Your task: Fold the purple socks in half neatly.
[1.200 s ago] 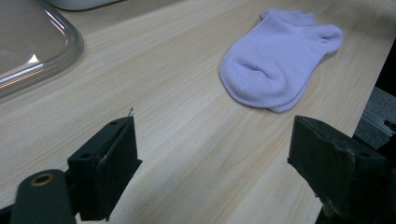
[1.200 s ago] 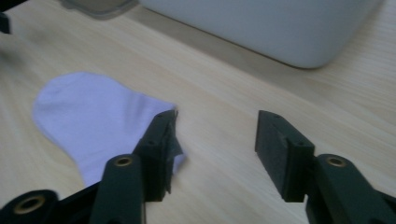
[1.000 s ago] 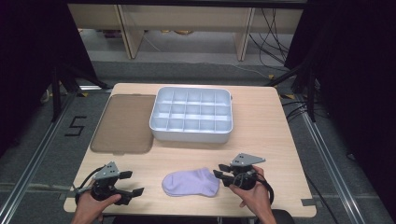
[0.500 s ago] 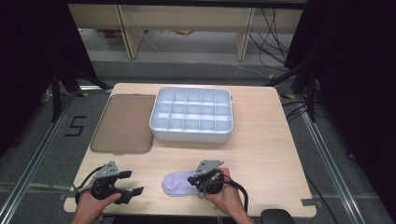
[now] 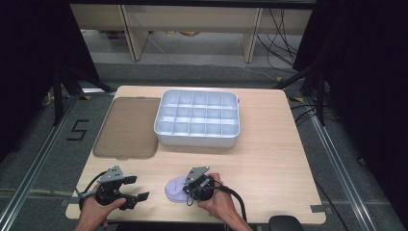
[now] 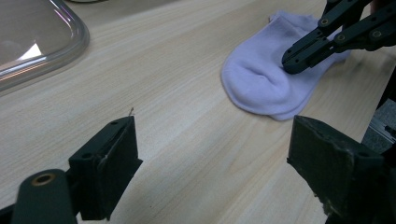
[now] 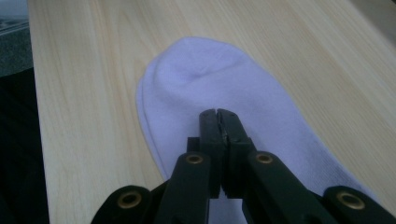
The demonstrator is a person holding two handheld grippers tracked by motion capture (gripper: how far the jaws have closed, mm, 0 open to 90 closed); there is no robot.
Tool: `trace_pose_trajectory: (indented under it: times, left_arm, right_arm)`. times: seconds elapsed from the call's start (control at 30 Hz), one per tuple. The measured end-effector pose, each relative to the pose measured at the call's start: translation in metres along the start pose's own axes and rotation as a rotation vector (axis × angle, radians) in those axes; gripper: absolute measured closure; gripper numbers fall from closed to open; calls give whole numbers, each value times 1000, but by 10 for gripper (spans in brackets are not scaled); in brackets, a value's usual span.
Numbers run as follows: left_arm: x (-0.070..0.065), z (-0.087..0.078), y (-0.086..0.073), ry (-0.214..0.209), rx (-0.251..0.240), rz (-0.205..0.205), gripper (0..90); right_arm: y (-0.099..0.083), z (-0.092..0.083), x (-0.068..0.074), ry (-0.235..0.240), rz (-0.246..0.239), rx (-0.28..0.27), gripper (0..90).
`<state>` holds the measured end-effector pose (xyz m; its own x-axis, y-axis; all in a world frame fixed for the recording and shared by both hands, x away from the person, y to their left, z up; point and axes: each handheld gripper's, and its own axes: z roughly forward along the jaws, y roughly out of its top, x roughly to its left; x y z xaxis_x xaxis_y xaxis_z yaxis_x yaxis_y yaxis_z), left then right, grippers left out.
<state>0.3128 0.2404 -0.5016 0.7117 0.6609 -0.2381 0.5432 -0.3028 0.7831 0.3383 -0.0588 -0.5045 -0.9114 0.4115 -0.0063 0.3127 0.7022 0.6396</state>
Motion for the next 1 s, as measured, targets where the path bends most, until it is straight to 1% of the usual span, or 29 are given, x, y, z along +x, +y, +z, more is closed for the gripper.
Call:
trace_pose_trajectory:
  times: [0.03, 0.07, 0.1, 0.2, 0.23, 0.33, 0.37, 0.4, 0.43, 0.47, 0.5, 0.53, 0.57, 0.6, 0.63, 0.67, 0.7, 0.73, 0.77, 0.8, 0.83, 0.87, 0.9, 0.93, 0.97, 1.0]
  left_arm:
    - [0, 0, 0, 0, 3, -3, 154]
    - [-1, 0, 0, 1, 0, -2, 154]
    - [-1, 0, 0, 2, -3, -4, 156]
    - [-1, 1, 0, -5, 5, -12, 156]
    - [0, 1, 0, -2, 9, -6, 158]
    - [0, 3, 0, -5, 3, -9, 161]
    - [0, 3, 0, -3, 14, -7, 165]
    - [-1, 3, 0, -4, 20, -12, 165]
    - [0, 5, 0, -5, 16, -4, 165]
    - [-1, 6, 1, -5, 24, -12, 168]
    - [-2, 8, 1, -5, 21, -8, 173]
    - [-3, 10, 2, -11, 31, -8, 181]
    - [-4, 13, 2, -6, 39, -8, 186]
    - [-4, 15, 3, -13, 42, 4, 194]
    - [-7, 18, 3, -9, 45, -7, 203]
    - [-7, 20, 4, -13, 58, -2, 213]
    - [-8, 23, 5, -14, 63, 12, 226]
    - [-10, 24, 5, -9, 65, 10, 238]
    - [-9, 25, 5, -14, 64, 16, 238]
    - [-10, 26, 6, -12, 65, 31, 254]
    - [-10, 27, 6, -6, 80, 43, 284]
    - [-10, 30, 7, -7, 81, 71, 307]
    - [-11, 31, 7, -7, 89, 68, 331]
    - [-11, 32, 8, -9, 107, 80, 350]
    - [-13, 33, 8, -18, 100, 75, 374]
    - [-14, 35, 9, -25, 102, 91, 402]
  right_arm:
    - [2, 2, 2, 3, -1, -4, 899]
    - [5, 5, 4, 5, 8, 4, 899]
    - [10, 10, 5, 16, -14, -7, 899]
    - [15, 14, 8, 29, -20, -8, 899]
    - [20, 20, 10, 38, -35, -16, 899]
    - [24, 22, 11, 40, -34, -7, 899]
    - [26, 25, 12, 52, -54, -18, 899]
    - [26, 25, 12, 52, -54, -18, 899]
    - [27, 25, 14, 52, -42, -16, 899]
    - [28, 26, 14, 67, -50, -18, 899]
    - [29, 27, 14, 62, -62, -15, 898]
    - [29, 27, 15, 63, -57, -17, 898]
    - [29, 27, 16, 62, -49, -15, 898]
    - [29, 27, 16, 62, -49, -16, 897]
    - [29, 27, 15, 65, -60, -19, 894]
    - [29, 27, 15, 64, -59, -21, 887]
    - [29, 26, 14, 73, -58, -25, 883]
    - [29, 25, 13, 73, -63, -36, 881]
    - [29, 25, 13, 73, -63, -36, 881]
    - [29, 23, 13, 74, -48, -39, 881]
    - [30, 21, 11, 73, -47, -41, 881]
    - [30, 18, 10, 68, -43, -49, 881]
    - [30, 15, 9, 69, -34, -55, 882]
    - [30, 14, 7, 65, -44, -66, 882]
    - [28, 10, 5, 59, -20, -66, 881]
    - [27, 7, 3, 50, -17, -67, 881]
